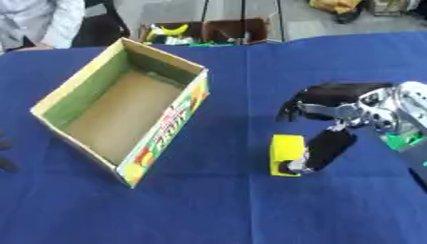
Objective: Pick up objects on the table and place them in the box.
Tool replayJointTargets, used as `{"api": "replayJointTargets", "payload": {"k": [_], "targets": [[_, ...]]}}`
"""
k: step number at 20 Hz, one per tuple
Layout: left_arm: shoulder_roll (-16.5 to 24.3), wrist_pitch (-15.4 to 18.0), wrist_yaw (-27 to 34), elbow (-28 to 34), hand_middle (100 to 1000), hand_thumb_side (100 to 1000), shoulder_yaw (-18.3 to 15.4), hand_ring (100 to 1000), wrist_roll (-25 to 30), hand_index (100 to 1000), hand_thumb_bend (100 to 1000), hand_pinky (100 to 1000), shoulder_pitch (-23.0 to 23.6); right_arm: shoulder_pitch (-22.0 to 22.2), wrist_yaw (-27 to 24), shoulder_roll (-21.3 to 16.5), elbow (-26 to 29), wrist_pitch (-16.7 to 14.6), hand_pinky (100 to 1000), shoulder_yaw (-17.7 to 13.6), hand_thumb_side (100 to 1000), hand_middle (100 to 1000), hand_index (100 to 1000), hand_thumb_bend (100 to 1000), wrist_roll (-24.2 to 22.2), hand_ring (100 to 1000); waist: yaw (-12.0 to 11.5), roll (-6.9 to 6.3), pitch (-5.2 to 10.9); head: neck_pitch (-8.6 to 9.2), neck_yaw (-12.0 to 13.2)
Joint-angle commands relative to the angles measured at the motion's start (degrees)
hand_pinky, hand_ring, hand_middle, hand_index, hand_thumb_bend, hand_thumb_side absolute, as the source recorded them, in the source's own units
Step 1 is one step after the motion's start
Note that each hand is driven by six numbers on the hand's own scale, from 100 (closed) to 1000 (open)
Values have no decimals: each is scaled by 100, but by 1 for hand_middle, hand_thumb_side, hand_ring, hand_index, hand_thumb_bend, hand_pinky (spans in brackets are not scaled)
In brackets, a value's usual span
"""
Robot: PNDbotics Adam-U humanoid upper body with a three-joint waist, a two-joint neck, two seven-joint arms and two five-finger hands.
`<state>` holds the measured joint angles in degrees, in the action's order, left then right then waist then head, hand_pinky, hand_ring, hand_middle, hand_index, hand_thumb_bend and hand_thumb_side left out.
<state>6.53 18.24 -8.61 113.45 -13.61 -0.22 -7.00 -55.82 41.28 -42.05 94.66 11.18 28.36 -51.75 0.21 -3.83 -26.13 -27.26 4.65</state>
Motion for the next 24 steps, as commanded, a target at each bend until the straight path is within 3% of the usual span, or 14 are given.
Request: {"api": "replayJointTargets", "payload": {"k": [1,15,21,22,24], "targets": [[52,4,10,114,698,1000,3,689,16,930,175,460,-13,-48,101,-69,-37,-31,795,9,494,680,846,472,-22,814,-7,3,101,78,-9],[37,5,15,114,695,1000,9,690,28,927,171,460,-23,-4,167,12,-297,0,697,79,455,546,723,376,268,708,-14,-9,83,101,-16],[38,-2,17,114,695,1000,6,691,24,927,168,461,-30,-11,69,1,-178,188,673,-52,384,487,656,176,569,656,-5,-9,84,105,-1],[39,-4,18,114,695,1000,5,691,22,927,167,461,-31,-17,44,-8,-120,238,671,-89,404,475,640,100,638,649,-2,-8,85,103,2],[44,-7,20,114,695,1000,2,690,15,927,167,461,-34,-37,29,-41,39,330,668,-169,358,461,621,100,781,640,4,-5,91,89,6]]}}
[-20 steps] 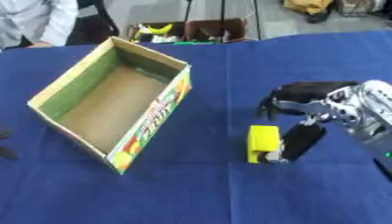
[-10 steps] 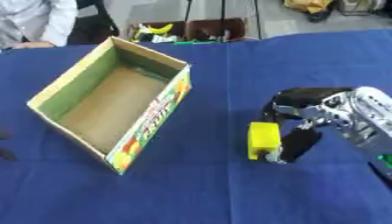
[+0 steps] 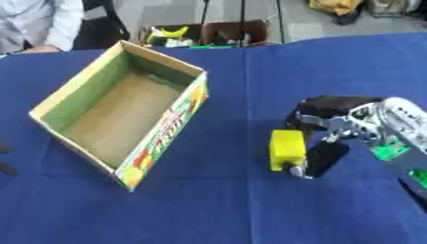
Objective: Pick up objects on the table and place them in the box.
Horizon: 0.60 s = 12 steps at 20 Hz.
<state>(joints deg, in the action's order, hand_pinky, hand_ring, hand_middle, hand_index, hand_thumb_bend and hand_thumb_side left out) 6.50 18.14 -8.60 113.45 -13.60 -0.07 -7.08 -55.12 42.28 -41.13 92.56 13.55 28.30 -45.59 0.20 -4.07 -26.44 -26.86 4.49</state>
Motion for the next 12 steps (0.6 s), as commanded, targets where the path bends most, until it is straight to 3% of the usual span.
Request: {"api": "replayJointTargets", "payload": {"k": [1,6,12], "targets": [[49,0,21,114,695,1000,-1,690,-4,927,167,461,-27,-116,-98,-137,338,145,668,-217,357,456,615,100,226,637,8,21,127,35,25],[64,-14,29,114,694,1000,-9,690,-28,927,164,461,-24,-219,-233,-164,769,421,669,-498,340,440,600,100,447,626,18,30,165,-139,89],[81,-21,35,114,694,1000,-7,690,-37,926,160,461,-9,-439,-283,-139,1031,554,667,-627,359,424,583,100,513,616,8,39,203,-266,357]]}}
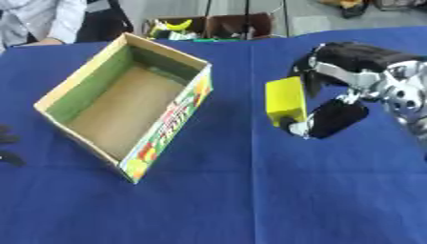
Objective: Pick up objects on the table and place them in the box.
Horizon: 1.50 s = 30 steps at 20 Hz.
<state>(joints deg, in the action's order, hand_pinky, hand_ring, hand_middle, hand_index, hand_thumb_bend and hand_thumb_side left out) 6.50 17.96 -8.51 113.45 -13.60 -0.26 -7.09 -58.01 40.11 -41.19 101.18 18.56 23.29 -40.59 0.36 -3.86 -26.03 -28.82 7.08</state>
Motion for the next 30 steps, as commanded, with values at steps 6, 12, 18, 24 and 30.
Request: {"api": "replayJointTargets", "payload": {"k": [6,12,18,24,30], "targets": [[84,-9,28,114,694,1000,-2,690,-15,927,155,462,3,-448,-46,0,205,73,669,-195,355,414,573,100,8,616,-30,38,170,-136,152],[99,-27,43,114,694,1000,9,690,-6,926,152,462,25,-910,64,404,-41,88,673,-187,355,405,565,100,-2,615,-66,67,227,-388,38],[118,-40,63,114,693,1000,37,690,22,926,148,462,52,-1500,328,1094,-684,75,677,-207,355,399,561,100,72,614,-119,100,272,-413,-109],[111,-46,80,114,692,1000,68,689,52,926,145,461,53,-1896,626,1775,-1509,89,681,-339,351,390,554,100,295,610,-215,149,248,-257,-323],[98,-44,97,114,691,1000,97,689,78,927,142,461,16,-2134,856,2319,-2137,111,684,-503,342,384,550,100,550,608,-328,188,183,-7,-488]]}}
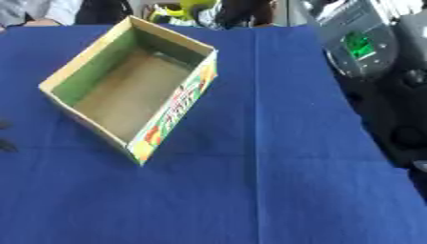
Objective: Pick up objects on the table and place them in the box.
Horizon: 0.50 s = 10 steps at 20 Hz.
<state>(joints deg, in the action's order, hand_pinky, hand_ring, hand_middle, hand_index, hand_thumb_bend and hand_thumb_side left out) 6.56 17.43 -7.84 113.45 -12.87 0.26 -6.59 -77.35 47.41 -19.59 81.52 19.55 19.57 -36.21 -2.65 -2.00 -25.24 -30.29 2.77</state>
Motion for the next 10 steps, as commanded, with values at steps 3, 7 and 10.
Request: {"api": "replayJointTargets", "payload": {"k": [3,7,10], "targets": [[77,5,33,114,691,1000,43,689,54,927,141,461,-52,-305,259,435,-462,16,685,-205,339,382,549,100,231,607,-100,23,64,233,-112],[65,8,37,114,691,1000,61,689,79,927,139,461,-73,-362,328,580,-676,-9,686,-256,331,379,546,100,315,605,-171,38,14,308,-188],[46,13,52,114,691,1000,103,689,126,928,137,461,-120,-388,489,900,-999,74,685,-326,324,377,544,100,414,603,-330,82,-54,387,-309]]}}
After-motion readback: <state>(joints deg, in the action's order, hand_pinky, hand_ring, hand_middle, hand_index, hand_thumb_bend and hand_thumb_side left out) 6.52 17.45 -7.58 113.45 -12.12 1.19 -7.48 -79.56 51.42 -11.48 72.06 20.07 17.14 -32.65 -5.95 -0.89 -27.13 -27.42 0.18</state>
